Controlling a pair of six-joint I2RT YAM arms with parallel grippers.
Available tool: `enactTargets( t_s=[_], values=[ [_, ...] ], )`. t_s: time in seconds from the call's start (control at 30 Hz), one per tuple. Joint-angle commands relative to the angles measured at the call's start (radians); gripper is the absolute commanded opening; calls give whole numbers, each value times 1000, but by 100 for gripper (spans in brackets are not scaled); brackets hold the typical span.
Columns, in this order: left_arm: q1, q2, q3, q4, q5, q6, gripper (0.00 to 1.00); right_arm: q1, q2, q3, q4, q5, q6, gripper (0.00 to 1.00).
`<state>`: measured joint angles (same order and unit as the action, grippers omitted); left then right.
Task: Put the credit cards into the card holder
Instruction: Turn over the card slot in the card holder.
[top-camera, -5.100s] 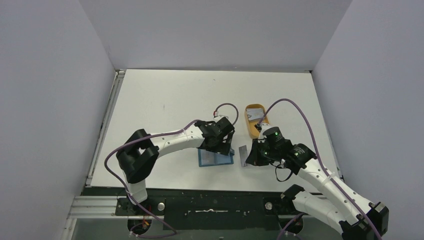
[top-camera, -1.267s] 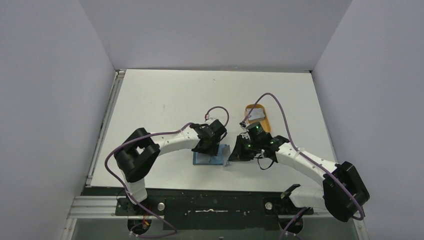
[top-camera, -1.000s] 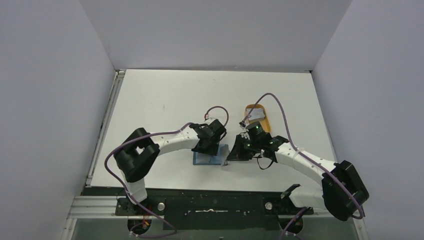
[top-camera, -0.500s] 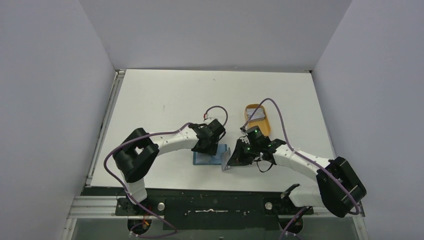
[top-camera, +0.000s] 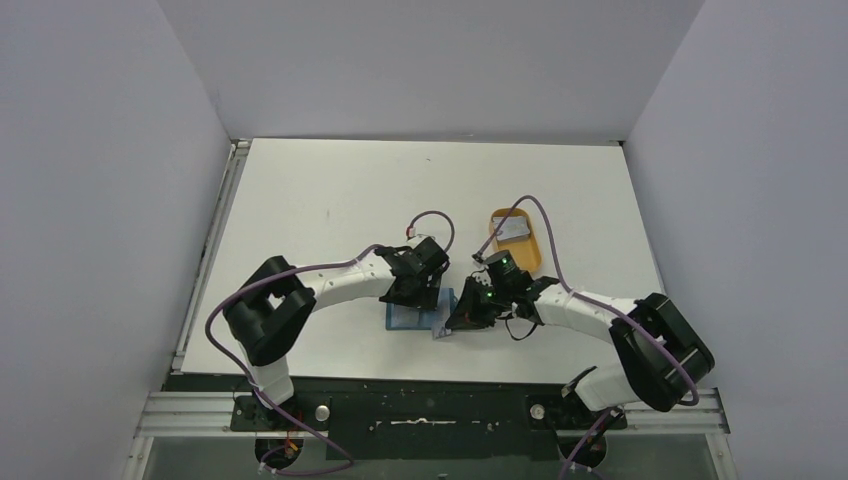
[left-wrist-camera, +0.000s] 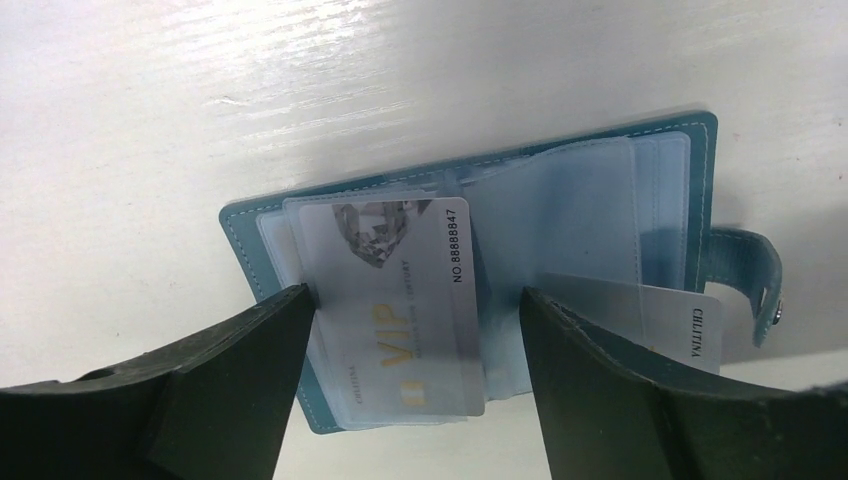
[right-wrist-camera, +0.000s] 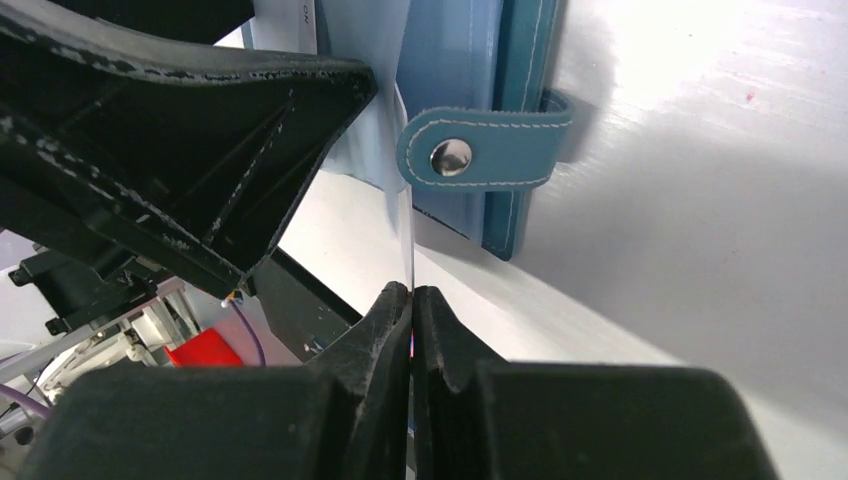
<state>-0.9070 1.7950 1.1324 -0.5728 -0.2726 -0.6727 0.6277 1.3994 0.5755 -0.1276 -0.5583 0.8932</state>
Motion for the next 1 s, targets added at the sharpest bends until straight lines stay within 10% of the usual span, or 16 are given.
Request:
enactTargets(
  t_s=[0.0, 0.97],
  values=[
    [12, -29, -22, -58, 49, -14, 77, 4, 26, 30, 82, -13, 7, 0],
    [127, -353, -137, 4, 160, -64, 91, 119, 122, 198, 18, 51, -25, 0]
  ],
)
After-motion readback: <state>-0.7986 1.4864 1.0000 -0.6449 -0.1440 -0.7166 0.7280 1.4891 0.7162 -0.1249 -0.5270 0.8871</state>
